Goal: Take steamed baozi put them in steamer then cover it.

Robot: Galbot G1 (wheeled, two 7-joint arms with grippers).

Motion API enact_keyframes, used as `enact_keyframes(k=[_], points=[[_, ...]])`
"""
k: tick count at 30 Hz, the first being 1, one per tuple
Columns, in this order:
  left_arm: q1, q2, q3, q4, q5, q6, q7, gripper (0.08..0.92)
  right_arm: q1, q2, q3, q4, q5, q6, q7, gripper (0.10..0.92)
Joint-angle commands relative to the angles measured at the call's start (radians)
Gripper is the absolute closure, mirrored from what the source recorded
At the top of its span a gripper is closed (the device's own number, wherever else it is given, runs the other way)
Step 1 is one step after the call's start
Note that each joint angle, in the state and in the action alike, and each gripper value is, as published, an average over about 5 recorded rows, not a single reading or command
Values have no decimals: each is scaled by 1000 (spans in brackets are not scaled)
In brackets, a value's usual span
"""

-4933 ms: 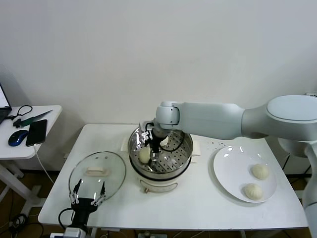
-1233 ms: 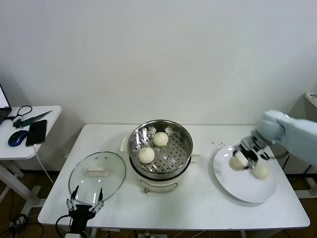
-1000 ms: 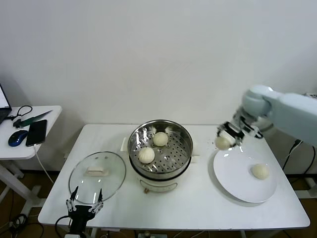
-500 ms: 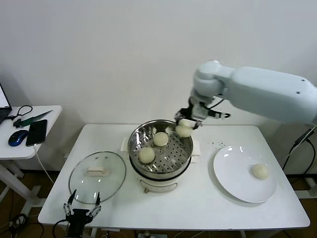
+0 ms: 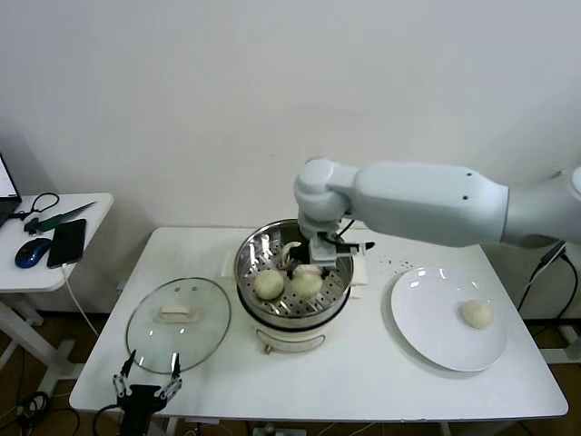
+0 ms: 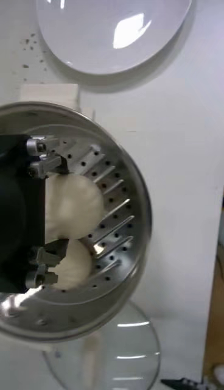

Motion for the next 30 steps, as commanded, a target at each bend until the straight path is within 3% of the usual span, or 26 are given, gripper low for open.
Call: enact_keyframes(k=[1,10,18,30], points=[[-1,2,-1,9,-8,-2,0,177,-50,41,-28,8,-4,15,-13,321],[-3,1,3,15,-8,-2,2,177,-83,49,-17,-19,-21,10,-7,320],[-7,1,4,15,-7,-1,2,177,-89,38,10,-26,-67,31,-20,208],[-11,6,6,13,-7,0,2,177,-3,-50,104,-76,-79,42,22,203]])
